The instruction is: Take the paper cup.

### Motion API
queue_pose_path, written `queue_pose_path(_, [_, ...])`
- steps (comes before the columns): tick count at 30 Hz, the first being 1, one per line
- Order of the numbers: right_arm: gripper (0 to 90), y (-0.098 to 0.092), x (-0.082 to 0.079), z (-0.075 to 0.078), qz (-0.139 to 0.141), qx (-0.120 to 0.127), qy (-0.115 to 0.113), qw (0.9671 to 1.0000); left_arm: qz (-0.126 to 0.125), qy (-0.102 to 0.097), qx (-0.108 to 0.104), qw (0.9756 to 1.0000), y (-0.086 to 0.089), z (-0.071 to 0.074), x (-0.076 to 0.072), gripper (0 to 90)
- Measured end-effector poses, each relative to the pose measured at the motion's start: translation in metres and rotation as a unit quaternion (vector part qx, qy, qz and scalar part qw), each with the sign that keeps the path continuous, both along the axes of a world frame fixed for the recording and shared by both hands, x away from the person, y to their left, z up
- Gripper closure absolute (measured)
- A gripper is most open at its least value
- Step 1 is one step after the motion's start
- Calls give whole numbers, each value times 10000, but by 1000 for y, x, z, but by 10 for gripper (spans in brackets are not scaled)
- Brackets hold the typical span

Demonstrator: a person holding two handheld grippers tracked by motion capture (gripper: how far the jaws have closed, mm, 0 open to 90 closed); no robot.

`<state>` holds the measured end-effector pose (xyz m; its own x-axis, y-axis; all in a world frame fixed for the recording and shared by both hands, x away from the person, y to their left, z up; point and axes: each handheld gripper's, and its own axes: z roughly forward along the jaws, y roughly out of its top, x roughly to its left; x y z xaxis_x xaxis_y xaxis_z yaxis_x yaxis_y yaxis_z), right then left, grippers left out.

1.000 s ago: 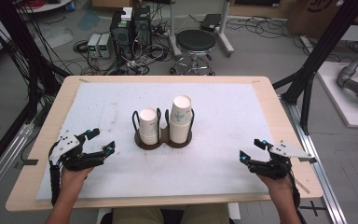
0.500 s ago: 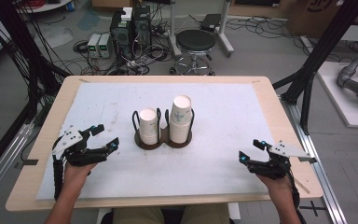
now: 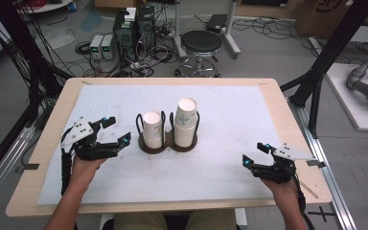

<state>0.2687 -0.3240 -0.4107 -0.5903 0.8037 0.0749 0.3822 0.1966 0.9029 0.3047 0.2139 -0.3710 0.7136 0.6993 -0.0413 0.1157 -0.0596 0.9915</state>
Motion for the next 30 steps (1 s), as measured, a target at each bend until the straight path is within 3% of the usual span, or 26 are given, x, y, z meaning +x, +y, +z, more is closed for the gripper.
queue_pose_path(9, [215,1,0,0,43,-20,3,10000,-326,140,163,9992,-25,15,22,177])
queue_pose_path(17, [215,3,0,0,79,-26,7,10000,-403,388,567,9968,-46,23,42,177])
queue_pose_path(22, [215,3,0,-1,96,-8,38,9999,-382,621,868,9936,-57,22,55,174])
queue_pose_path(26, [215,3,0,-1,120,-31,15,9999,-297,825,1186,9891,-66,17,63,180])
queue_pose_path(30, [215,3,0,-1,126,-22,21,9999,-290,893,1314,9869,-69,14,67,185])
